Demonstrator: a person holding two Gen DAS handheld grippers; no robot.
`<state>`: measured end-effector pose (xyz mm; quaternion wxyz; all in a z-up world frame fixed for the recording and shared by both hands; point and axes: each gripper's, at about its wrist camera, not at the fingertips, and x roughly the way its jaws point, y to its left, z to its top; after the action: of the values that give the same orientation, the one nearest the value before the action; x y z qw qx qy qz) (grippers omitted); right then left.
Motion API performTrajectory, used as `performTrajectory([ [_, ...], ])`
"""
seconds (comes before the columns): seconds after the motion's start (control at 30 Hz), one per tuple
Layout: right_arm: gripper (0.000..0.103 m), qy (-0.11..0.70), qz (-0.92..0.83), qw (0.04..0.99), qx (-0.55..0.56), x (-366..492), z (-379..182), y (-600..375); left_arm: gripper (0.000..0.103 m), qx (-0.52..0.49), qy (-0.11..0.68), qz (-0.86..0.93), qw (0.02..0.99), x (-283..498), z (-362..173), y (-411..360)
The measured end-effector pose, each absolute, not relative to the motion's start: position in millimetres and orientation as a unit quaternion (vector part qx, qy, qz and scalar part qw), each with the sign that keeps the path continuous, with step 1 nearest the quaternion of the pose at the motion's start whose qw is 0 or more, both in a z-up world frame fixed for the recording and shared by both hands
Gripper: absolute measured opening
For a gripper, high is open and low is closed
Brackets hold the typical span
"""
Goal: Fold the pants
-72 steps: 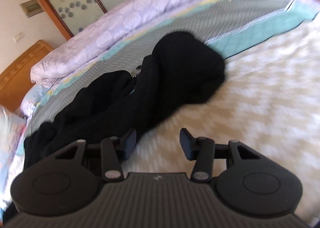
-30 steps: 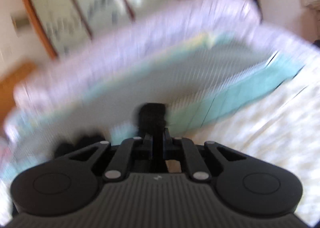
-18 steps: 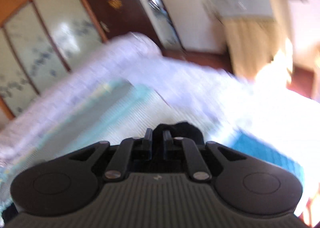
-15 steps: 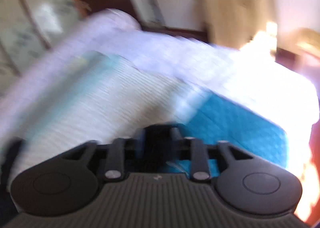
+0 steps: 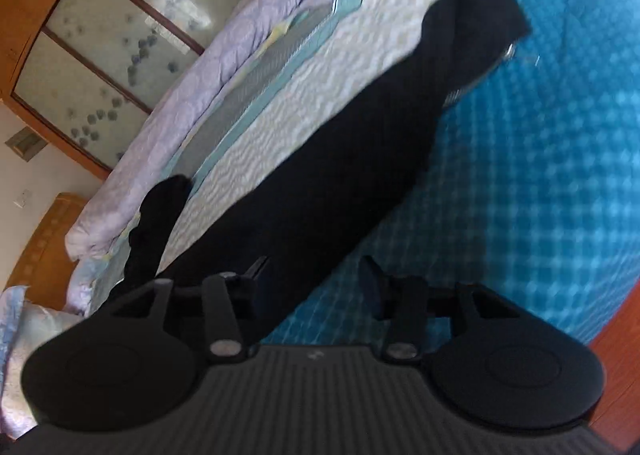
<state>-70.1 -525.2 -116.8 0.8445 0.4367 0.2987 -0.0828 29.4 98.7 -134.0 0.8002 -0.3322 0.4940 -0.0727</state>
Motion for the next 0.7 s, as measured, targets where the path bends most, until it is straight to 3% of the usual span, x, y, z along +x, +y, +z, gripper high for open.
performTrajectory([
  [0.1, 0.051, 0.303, -0.096, 0.835, 0.45, -46, -128, -521, 0.069, -0.402, 0.495, -0.061, 0.768, 44, -154, 105],
  [0.13, 0.051, 0.3, -0.096, 0.835, 0.451, -40, -127, -521, 0.05, -0.416, 0.495, -0.057, 0.761, 50, -161, 106],
  [0.17, 0.051, 0.299, -0.098, 0.834, 0.453, -31, -127, -519, 0.015, -0.415, 0.503, -0.054, 0.757, 53, -166, 105],
  [0.2, 0.043, 0.3, -0.099, 0.832, 0.456, -24, -125, -515, 0.008, -0.408, 0.515, -0.051, 0.752, 56, -170, 103],
  [0.23, 0.031, 0.303, -0.099, 0.83, 0.457, -15, -123, -518, 0.008, -0.407, 0.522, -0.05, 0.748, 57, -172, 103],
  [0.27, 0.006, 0.31, -0.101, 0.828, 0.456, -6, -123, -520, 0.008, -0.407, 0.52, -0.053, 0.749, 54, -169, 104],
  [0.43, 0.006, 0.3, -0.102, 0.85, 0.422, 3, -107, -531, 0.007, -0.364, 0.489, -0.062, 0.79, 24, -120, 131],
  [0.5, 0.01, 0.313, -0.094, 0.859, 0.393, 1, -100, -524, 0.009, -0.353, 0.488, -0.059, 0.796, 13, -110, 143],
  [0.53, 0.013, 0.325, -0.092, 0.862, 0.379, -1, -102, -522, 0.018, -0.338, 0.495, -0.046, 0.799, 9, -109, 145],
  [0.6, 0.046, 0.365, -0.086, 0.854, 0.361, -2, -108, -514, 0.034, -0.293, 0.508, 0.0, 0.81, 5, -108, 143],
  [0.63, 0.047, 0.378, -0.07, 0.847, 0.367, -6, -110, -514, 0.046, -0.273, 0.521, 0.003, 0.809, 3, -111, 139],
  [0.7, 0.046, 0.384, -0.036, 0.849, 0.363, -21, -103, -509, 0.046, -0.283, 0.533, -0.028, 0.797, -4, -113, 139],
])
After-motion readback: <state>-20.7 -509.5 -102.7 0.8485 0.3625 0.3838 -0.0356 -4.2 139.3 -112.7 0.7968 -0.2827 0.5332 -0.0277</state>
